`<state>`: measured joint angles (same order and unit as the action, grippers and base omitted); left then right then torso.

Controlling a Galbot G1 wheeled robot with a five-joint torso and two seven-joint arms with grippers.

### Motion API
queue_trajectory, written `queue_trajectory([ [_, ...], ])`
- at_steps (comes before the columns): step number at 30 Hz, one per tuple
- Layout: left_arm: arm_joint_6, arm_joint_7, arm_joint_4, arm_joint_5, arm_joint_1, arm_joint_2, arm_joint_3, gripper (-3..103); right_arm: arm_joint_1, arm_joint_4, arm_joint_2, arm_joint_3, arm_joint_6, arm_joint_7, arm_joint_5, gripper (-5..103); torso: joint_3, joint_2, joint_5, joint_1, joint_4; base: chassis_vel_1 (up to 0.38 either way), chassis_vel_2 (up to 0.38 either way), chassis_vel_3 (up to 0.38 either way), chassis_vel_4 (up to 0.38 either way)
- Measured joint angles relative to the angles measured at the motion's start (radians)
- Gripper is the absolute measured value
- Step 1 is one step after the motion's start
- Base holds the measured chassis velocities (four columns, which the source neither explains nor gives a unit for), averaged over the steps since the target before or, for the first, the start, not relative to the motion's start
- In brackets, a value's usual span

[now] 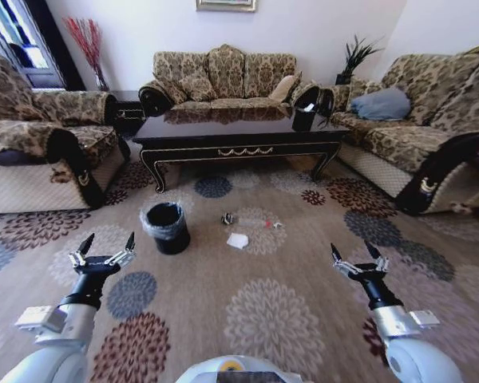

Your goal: Move to the front of the table and pick up the trash from the floor, then place it into the trash bin.

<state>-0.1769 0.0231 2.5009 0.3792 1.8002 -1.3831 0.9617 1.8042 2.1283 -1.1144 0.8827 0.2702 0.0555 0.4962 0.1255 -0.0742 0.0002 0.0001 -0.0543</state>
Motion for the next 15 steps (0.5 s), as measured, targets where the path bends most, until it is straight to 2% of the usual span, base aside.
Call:
queue_trajectory([
  [10, 0.0, -0.021, 0.0, -0.018, 0.019, -0.025, -0.011, 100, -0.027, -0.032, 0.003, -0.012, 0.036, 0.022, 0.002, 100, 0.0, 0.0, -0.0005, 0.0, -0.0002, -0.346, 0.346, 0.358, -0.358],
  [13, 0.0, -0.023, 0.0, -0.016, 0.017, -0.023, -0.009, 100, -0.033, -0.044, -0.008, -0.023, 0.047, 0.026, -0.004, 100, 0.0, 0.0, 0.0003, 0.0, 0.0002, -0.297, 0.262, 0.259, -0.295],
  [15, 0.0, -0.025, -0.009, -0.015, 0.014, -0.02, -0.008, 100, -0.037, -0.051, -0.02, -0.033, 0.052, 0.028, -0.012, 100, 0.001, 0.0, -0.0006, 0.0, 0.0001, -0.19, 0.222, 0.173, -0.176],
])
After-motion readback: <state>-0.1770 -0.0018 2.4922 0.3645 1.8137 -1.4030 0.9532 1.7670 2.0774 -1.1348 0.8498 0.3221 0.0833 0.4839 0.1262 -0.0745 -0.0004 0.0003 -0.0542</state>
